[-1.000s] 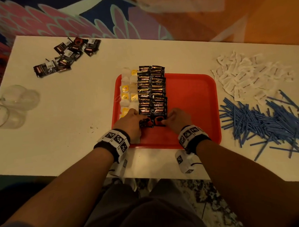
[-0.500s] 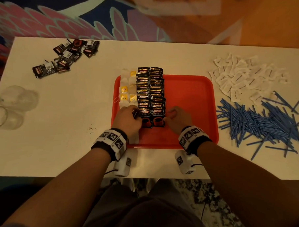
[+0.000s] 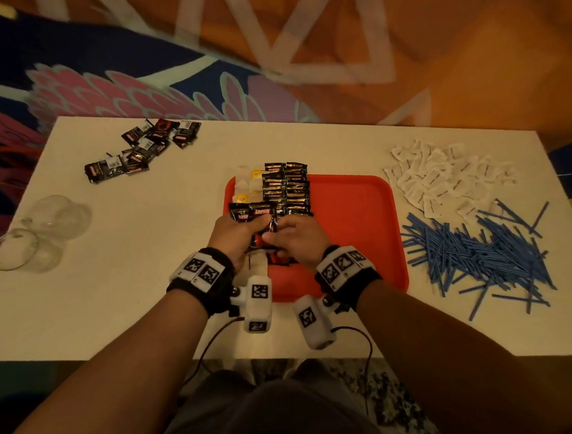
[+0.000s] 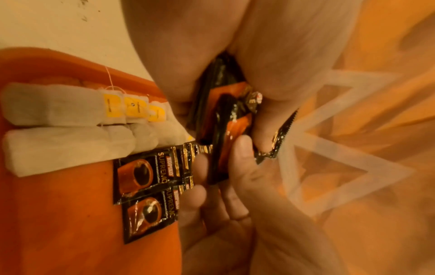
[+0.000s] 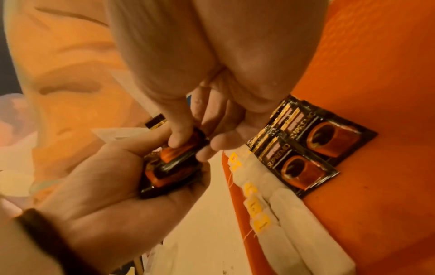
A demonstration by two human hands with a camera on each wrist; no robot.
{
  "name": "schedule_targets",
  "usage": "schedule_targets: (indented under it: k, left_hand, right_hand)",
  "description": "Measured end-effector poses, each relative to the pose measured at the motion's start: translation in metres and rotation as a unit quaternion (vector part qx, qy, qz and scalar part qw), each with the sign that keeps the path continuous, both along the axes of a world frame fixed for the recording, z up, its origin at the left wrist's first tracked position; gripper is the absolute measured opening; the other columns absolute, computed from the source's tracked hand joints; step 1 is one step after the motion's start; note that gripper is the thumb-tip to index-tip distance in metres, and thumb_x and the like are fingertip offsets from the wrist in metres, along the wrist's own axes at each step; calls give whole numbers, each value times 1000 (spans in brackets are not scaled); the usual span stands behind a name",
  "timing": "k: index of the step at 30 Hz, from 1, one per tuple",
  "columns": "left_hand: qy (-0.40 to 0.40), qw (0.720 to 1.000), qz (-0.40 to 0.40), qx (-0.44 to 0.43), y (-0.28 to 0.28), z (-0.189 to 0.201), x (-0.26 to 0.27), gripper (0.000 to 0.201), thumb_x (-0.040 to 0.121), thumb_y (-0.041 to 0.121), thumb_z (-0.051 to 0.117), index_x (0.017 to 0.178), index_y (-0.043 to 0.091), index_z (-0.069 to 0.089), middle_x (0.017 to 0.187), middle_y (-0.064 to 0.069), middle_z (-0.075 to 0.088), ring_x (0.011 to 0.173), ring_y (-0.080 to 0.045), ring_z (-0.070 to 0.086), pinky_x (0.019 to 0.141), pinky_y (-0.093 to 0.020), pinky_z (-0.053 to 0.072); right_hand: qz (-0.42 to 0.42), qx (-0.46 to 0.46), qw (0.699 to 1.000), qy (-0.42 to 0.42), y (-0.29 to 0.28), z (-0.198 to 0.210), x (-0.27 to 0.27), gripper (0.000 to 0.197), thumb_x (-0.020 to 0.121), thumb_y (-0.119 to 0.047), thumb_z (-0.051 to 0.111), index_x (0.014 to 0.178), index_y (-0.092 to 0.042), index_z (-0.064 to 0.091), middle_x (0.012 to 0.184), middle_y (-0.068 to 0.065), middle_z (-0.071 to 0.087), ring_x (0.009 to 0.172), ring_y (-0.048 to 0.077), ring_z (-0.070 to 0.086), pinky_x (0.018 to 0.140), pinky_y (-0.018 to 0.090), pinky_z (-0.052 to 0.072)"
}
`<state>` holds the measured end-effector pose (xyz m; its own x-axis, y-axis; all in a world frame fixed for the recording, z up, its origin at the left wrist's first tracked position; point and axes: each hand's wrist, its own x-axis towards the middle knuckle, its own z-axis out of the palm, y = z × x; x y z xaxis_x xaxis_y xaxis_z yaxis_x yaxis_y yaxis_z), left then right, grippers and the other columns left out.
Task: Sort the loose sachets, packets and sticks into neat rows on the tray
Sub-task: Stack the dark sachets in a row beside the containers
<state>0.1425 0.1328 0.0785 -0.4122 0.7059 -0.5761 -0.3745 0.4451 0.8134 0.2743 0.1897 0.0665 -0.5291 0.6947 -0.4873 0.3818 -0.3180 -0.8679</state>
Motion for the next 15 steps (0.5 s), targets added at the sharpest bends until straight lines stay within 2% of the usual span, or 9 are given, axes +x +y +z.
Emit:
schedule_targets:
  k: [1, 4, 6, 8, 10, 13, 15]
  left_hand:
    - [-7, 1000, 6, 10, -1, 1, -1, 27, 86, 10, 74, 112, 8, 72, 102, -11, 76, 97, -29, 72, 88, -46, 58]
    - [-22, 999, 38, 29, -5, 6, -9, 17, 87, 16, 74, 103, 11, 72, 100, -10, 76, 96, -28, 73, 86, -44, 57]
    - [-22, 998, 49, 25, -7, 6, -14, 10, 87, 12, 73, 97, 12, 72, 93, -9, 77, 90, -27, 73, 77, -39, 58]
    - [-28, 998, 51, 10, -11, 6, -17, 11, 87, 5, 70, 97, 10, 72, 91, -11, 76, 83, -26, 74, 64, -34, 57]
    - [-39, 998, 52, 1, -14, 6, -18, 12, 88, 4, 68, 98, 8, 71, 90, -12, 75, 77, -24, 74, 57, -31, 56]
    - [-36, 999, 39, 9, -19, 6, -19, 15, 88, 9, 72, 103, 8, 70, 94, -10, 75, 85, -24, 74, 60, -30, 57]
    - [-49, 998, 28, 12, -22, 7, -21, 16, 87, 6, 71, 103, 6, 70, 96, -12, 75, 86, -26, 74, 61, -31, 58]
  right_hand:
    - [-3, 19, 1000, -7, -1, 2, -2, 12, 84, -16, 76, 85, -11, 64, 77, 2, 67, 59, 10, 61, 54, 22, 52]
    - [18, 74, 996, -47, -1, 4, -4, 14, 80, -20, 80, 79, -23, 67, 78, -3, 70, 66, 9, 63, 66, 30, 55]
    - [35, 88, 994, -48, -3, 5, -4, 16, 79, -17, 81, 76, -26, 68, 75, -6, 70, 65, 5, 63, 63, 23, 50]
    - [45, 97, 993, -46, -6, 6, -5, 17, 78, -13, 81, 75, -26, 70, 72, -10, 68, 62, -1, 61, 61, 16, 47]
    - [48, 105, 992, -57, -9, 7, -5, 16, 77, -14, 82, 78, -25, 70, 71, -13, 66, 61, -5, 59, 59, 12, 46]
    - [47, 108, 991, -64, -14, 6, -3, 18, 77, -13, 82, 78, -25, 68, 70, -15, 63, 59, -7, 59, 57, 8, 45]
    - [47, 111, 990, -67, -15, 4, -2, 16, 76, -14, 83, 82, -22, 71, 72, -13, 64, 63, -4, 60, 59, 9, 45]
